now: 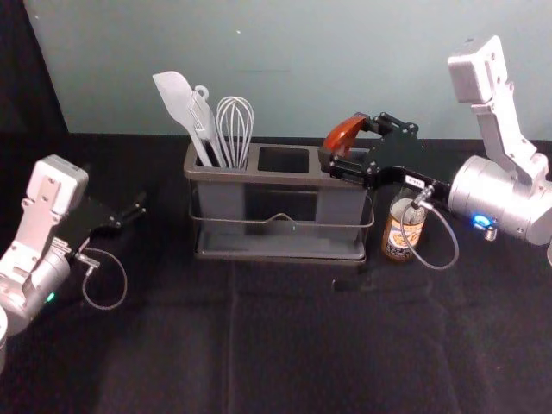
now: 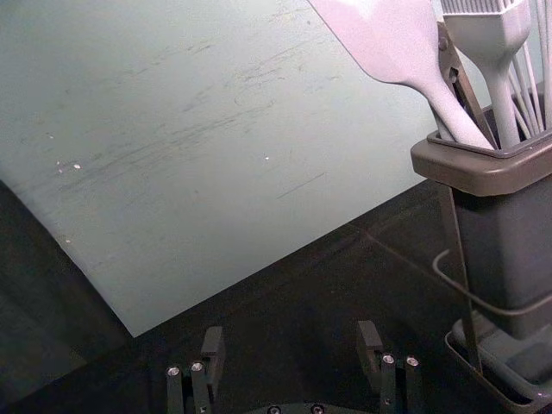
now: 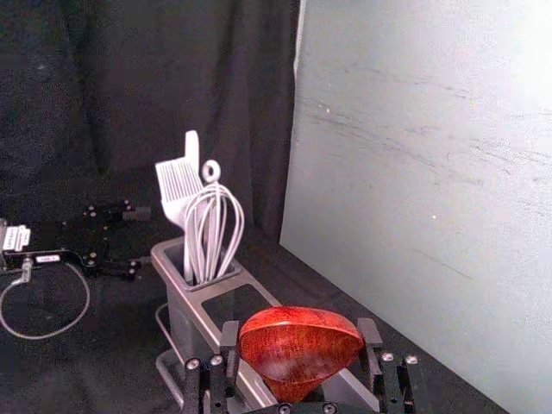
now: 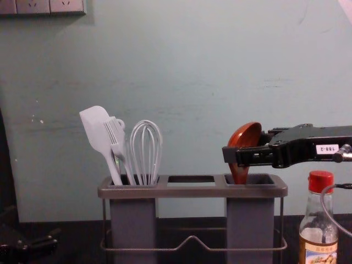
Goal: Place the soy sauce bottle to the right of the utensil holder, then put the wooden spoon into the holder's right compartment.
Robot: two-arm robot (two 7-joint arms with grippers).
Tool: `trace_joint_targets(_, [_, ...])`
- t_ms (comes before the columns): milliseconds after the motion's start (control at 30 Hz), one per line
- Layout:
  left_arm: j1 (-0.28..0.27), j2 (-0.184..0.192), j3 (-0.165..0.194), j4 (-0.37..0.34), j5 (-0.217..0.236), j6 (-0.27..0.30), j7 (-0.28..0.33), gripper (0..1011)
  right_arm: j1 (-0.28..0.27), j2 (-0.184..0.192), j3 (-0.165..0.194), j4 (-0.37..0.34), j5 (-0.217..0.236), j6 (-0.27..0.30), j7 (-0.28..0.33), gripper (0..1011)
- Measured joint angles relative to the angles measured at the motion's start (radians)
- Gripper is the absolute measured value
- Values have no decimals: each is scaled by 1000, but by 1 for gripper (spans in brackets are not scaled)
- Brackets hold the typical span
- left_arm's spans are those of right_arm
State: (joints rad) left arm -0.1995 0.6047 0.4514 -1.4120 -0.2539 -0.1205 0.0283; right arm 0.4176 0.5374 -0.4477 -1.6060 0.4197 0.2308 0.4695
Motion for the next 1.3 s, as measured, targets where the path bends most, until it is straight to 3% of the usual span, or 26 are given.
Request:
trace_joint_targets(67, [0, 0, 0, 0, 0, 0, 0, 1005, 0, 0, 0, 0, 0, 0, 0, 841])
trace_joint_targets(300, [0, 0, 0, 0, 0, 0, 0, 1005, 0, -1, 0, 1, 0, 4, 2, 1003])
trace_joint_targets(667, [0, 0, 0, 0, 0, 0, 0, 1005, -2, 0, 4, -6, 0, 4, 0, 1002])
trace_joint_targets(967, [0, 0, 0, 0, 0, 0, 0, 1005, -45, 15, 55, -92, 12, 2, -45, 1002])
trace_joint_targets(1300, [0, 0, 0, 0, 0, 0, 0, 1005, -142, 39, 150, -222, 41, -11, -119, 1002])
